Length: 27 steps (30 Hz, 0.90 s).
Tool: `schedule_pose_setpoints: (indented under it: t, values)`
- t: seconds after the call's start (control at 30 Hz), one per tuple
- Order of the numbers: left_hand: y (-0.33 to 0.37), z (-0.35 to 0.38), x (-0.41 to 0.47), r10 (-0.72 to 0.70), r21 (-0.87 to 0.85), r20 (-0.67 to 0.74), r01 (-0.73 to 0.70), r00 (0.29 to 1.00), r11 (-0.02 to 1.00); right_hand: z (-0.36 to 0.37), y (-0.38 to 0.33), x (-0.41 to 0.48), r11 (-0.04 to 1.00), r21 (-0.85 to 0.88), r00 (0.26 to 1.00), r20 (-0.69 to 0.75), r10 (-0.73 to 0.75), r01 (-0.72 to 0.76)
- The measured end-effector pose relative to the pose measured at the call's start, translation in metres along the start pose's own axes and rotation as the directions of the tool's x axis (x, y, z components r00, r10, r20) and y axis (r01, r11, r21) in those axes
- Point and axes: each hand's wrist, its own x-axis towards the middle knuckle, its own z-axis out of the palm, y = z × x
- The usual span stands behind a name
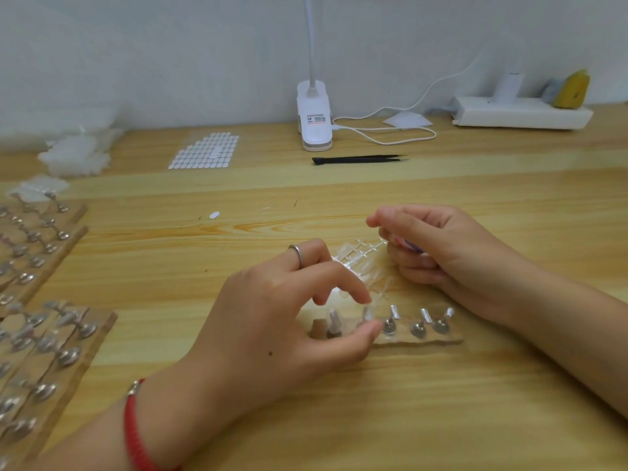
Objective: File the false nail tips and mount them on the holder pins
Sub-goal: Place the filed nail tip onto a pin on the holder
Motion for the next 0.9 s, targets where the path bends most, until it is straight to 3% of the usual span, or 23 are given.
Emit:
schedule_pose_setpoints:
  t: [0.57,0.63,0.67,0.73,0.77,0.8,0.9]
  values:
    - [-0.001,-0.001,0.0,-0.041,-0.006,0.085,0.041,0.996,0.999,-0.001,-0.001,-0.001,1.0,0.019,1.0,-0.017,0.006,-0.006]
    - [-0.002,-0.002,-0.001,-0.066,-0.06,0.083,0.071,0.994,0.996,-0.002,-0.004,-0.003,0.99,-0.136,0.997,-0.055,-0.049,0.041]
    - [-0.002,-0.003,-0.001,-0.095,-0.129,0.066,0.103,0.993,0.986,-0.005,-0.005,-0.003,0.933,-0.347,0.987,-0.085,-0.134,0.096]
    - [-0.005,-0.004,0.001,-0.17,-0.285,0.003,0.164,0.985,0.944,-0.011,-0.006,-0.004,0.575,-0.808,0.945,-0.075,-0.318,0.129]
    - [-0.008,-0.004,0.002,-0.206,-0.337,-0.035,0.183,0.978,0.924,-0.011,-0.007,-0.005,0.415,-0.906,0.944,-0.064,-0.323,0.081]
    - [-0.011,-0.004,0.003,-0.241,-0.371,-0.072,0.198,0.968,0.907,-0.009,-0.007,-0.006,0.342,-0.939,0.955,-0.074,-0.286,0.03]
    - [-0.017,-0.004,0.007,-0.306,-0.43,-0.126,0.226,0.944,0.874,-0.001,-0.008,-0.007,0.325,-0.945,0.979,-0.087,-0.183,-0.023]
